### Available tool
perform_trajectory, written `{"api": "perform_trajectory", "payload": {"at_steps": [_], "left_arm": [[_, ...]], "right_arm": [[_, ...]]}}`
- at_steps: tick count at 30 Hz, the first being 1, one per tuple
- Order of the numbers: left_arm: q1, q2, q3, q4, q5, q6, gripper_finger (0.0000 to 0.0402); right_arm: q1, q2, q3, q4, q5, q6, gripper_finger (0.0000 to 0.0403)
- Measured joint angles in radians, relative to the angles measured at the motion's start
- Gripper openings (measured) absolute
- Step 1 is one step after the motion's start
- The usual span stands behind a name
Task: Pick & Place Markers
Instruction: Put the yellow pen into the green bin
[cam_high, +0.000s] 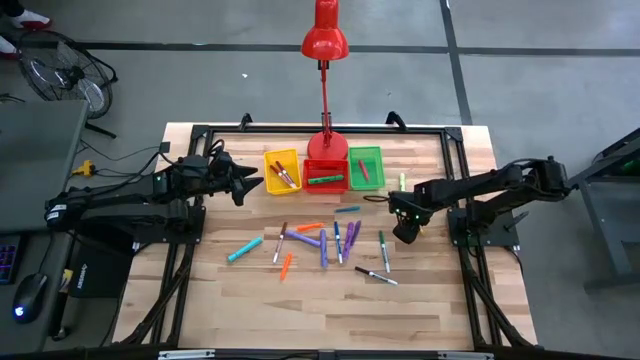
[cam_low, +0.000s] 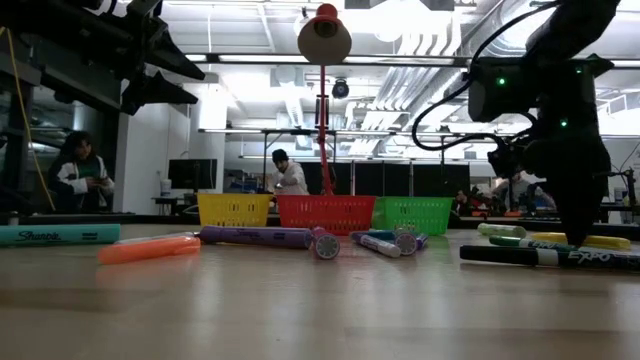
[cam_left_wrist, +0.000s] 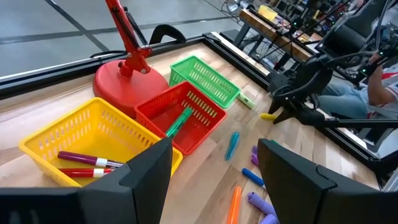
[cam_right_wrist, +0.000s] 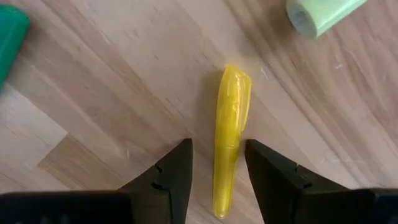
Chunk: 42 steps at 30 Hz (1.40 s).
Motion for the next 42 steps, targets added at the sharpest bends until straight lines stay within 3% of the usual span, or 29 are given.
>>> {"api": "perform_trajectory", "payload": {"at_steps": [14, 22, 33, 42], "left_arm": [[0.0, 0.0, 0.0, -0.001, -0.007, -0.014, 0.0232], [0.0, 0.0, 0.0, -0.001, -0.007, -0.015, 0.0232], [0.0, 0.0, 0.0, 0.002, -0.009, -0.021, 0.0232], [0.0, 0.0, 0.0, 0.003, -0.014, -0.023, 0.0232]], "right_arm": [[0.0, -0.019, -0.005, -0.003, 0.017, 0.0, 0.0031], [-0.001, -0.092, -0.015, 0.004, 0.004, 0.041, 0.003], [-0.001, -0.18, -0.011, 0.062, -0.091, 0.094, 0.003], [-0.043, -0.286, -0.01, 0.219, -0.123, 0.167, 0.003]]}}
